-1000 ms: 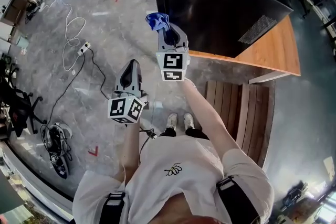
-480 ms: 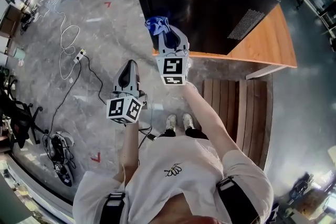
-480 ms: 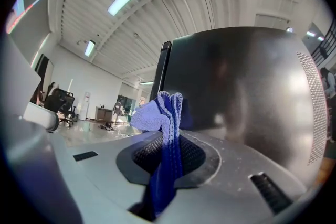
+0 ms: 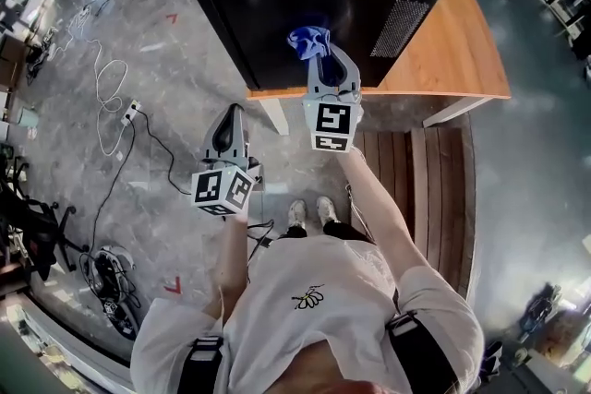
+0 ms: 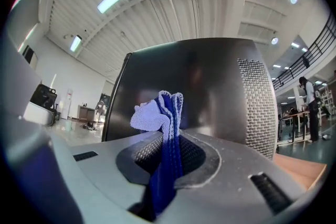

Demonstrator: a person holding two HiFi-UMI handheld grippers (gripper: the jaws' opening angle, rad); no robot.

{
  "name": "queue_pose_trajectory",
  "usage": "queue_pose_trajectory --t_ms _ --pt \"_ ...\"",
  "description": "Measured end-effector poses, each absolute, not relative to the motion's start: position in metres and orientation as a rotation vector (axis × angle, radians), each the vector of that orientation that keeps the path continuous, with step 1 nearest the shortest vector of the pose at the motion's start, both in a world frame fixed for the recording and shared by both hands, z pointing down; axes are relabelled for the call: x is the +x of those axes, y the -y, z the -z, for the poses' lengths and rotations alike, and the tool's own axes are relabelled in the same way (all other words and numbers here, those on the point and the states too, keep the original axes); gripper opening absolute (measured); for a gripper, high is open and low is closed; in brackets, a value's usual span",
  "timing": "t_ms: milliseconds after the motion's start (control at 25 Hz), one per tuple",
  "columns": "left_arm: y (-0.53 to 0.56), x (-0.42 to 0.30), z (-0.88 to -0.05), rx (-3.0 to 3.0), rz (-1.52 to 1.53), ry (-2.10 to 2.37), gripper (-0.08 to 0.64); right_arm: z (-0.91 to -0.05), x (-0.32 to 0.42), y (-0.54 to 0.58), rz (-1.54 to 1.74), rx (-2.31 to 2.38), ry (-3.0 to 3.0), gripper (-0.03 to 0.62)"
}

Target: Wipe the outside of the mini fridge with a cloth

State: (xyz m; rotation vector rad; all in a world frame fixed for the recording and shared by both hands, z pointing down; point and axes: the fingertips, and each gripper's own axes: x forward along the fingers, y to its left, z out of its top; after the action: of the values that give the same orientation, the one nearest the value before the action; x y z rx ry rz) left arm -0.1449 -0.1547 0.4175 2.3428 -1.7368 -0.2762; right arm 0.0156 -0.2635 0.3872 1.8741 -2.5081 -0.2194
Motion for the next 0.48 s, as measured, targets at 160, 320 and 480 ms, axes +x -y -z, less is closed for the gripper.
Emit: queue_pose_trajectory --t_ms 160,320,480 --pt "0.158 -0.12 -0.417 2.367 0.271 1.681 0.005 -0.389 0.065 0.265 0.217 1.964 2.433 0.063" --pt "0.16 -0.101 -0.414 2.396 0.271 1.657 0.005 -0.395 0.112 0.265 0.159 2.062 2.361 0.063" --pt "0.16 -0.092 -0.408 2.409 0.281 1.655 0.005 -0.397 0.152 0.264 0.147 2.121 2.282 0.063"
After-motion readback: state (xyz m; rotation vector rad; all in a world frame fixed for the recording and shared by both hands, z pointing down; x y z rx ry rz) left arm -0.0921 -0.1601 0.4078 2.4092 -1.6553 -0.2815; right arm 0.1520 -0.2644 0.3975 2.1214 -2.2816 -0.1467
